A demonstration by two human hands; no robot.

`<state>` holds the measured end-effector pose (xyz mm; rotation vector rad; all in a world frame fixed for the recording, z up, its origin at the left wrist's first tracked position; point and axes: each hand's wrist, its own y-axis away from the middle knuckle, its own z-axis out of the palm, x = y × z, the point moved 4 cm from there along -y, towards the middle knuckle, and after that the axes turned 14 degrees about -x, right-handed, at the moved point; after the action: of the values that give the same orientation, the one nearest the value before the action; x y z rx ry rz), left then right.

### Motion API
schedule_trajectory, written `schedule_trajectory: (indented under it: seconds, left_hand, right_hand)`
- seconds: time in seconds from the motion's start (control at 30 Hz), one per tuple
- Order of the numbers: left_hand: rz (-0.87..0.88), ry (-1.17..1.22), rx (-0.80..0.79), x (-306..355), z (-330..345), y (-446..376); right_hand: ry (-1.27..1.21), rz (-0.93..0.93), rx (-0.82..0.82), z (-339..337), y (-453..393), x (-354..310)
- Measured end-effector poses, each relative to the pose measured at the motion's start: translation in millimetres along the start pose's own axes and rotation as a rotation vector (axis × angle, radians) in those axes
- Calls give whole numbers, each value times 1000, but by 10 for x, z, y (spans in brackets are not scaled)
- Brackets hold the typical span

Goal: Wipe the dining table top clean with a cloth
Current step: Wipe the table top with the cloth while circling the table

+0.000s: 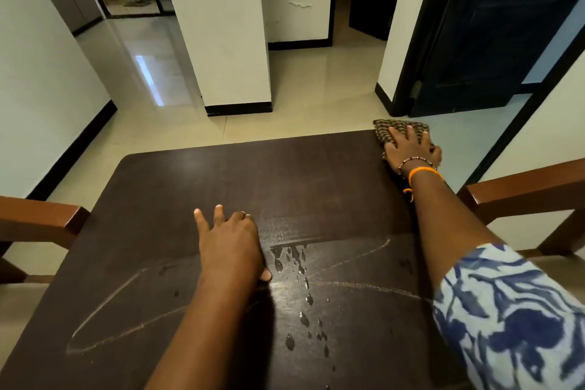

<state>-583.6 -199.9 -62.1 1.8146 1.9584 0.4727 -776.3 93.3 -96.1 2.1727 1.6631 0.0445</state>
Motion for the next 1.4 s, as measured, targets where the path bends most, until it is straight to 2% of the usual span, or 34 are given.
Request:
schedule_trajectory:
  seconds: [0.07,0.13,0.23,0.37,0.47,0.57,0.73,0.83,0.93,1.07,1.13,1.2,1.3,1.4]
  left_hand:
    - [3,8,6,2,7,3]
    - [5,11,11,6,6,4]
    - [-16,-37,2,13,6,12]
    - [-33,-71,-19,17,-2,55]
    - [-37,-80,-50,23,-7,60]
    - [-35,-39,-67,-22,21,55]
    - [-29,15,-52,-44,48,49]
    - [-23,29,-40,-53,54,55]
    - [-31,-2,-36,-27,33,64]
    - [-42,-46,-36,18,-10,78]
    - [-42,-27,-48,7,-12,102]
    - [-32,-4,-55,-12,-21,114]
    - [-34,25,-46,-43,9,143]
    - [-64,-6,9,-62,45,181]
  right_hand:
    - [-11,36,22,48,112,-37]
    - [8,-32,22,141,274,-251]
    - [84,-248,0,403,618,-839]
    - [175,-639,-106,894,1280,-1739]
    - [229,-760,-158,938,1424,-1702]
    - [208,-690,-89,710,1255,-1137]
    - [84,-206,0,205,842,301]
    - [20,-30,36,221,881,446]
    - [9,-117,63,397,1077,-38]
    - [86,-483,26,797,1556,-965]
    - [131,-619,-11,931,1747,-1173]
    - [186,-690,-17,898,1751,-1105]
    - [222,-597,6,701,1524,-670]
    - [150,-307,25,483,1297,-94]
